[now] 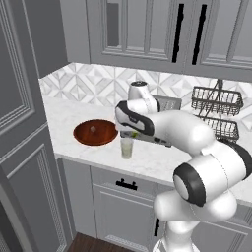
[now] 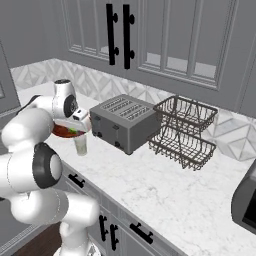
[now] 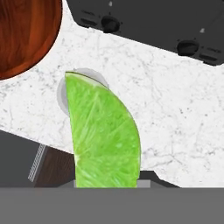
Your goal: Grab a lemon wedge from the fridge and one ice cube from the ice bowl, and put them in the glass of lemonade.
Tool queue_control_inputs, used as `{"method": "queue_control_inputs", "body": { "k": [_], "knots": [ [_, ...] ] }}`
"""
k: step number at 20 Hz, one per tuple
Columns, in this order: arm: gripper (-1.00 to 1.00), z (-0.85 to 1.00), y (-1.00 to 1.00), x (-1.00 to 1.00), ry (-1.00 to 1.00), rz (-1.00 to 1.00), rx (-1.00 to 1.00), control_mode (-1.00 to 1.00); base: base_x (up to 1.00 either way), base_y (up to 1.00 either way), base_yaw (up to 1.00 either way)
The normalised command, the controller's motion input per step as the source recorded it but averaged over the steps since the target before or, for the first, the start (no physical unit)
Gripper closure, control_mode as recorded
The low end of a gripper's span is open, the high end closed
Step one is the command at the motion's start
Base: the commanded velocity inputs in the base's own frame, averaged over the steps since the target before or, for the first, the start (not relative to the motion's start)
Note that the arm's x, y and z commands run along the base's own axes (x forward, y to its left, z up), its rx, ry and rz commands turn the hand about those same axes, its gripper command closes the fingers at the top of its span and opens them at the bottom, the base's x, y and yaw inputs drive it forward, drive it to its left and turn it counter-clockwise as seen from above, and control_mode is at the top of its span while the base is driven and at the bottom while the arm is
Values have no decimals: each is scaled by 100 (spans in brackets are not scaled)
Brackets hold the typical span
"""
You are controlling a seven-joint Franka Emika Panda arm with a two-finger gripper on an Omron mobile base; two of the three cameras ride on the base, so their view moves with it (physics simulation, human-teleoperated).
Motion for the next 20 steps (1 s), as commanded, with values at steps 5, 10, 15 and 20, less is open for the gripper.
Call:
{"method": "queue_control_inputs", "body": {
  "k": [5, 10, 15, 20],
  "knots": [
    [100, -27, 12, 18, -10, 0, 0, -100, 0, 0, 0],
    [100, -16, 0, 10, 0, 0, 0, -100, 0, 0, 0],
    [100, -13, 0, 0, 0, 0, 0, -100, 0, 0, 0],
    [100, 0, 0, 0, 0, 0, 0, -100, 0, 0, 0]
  ]
}}
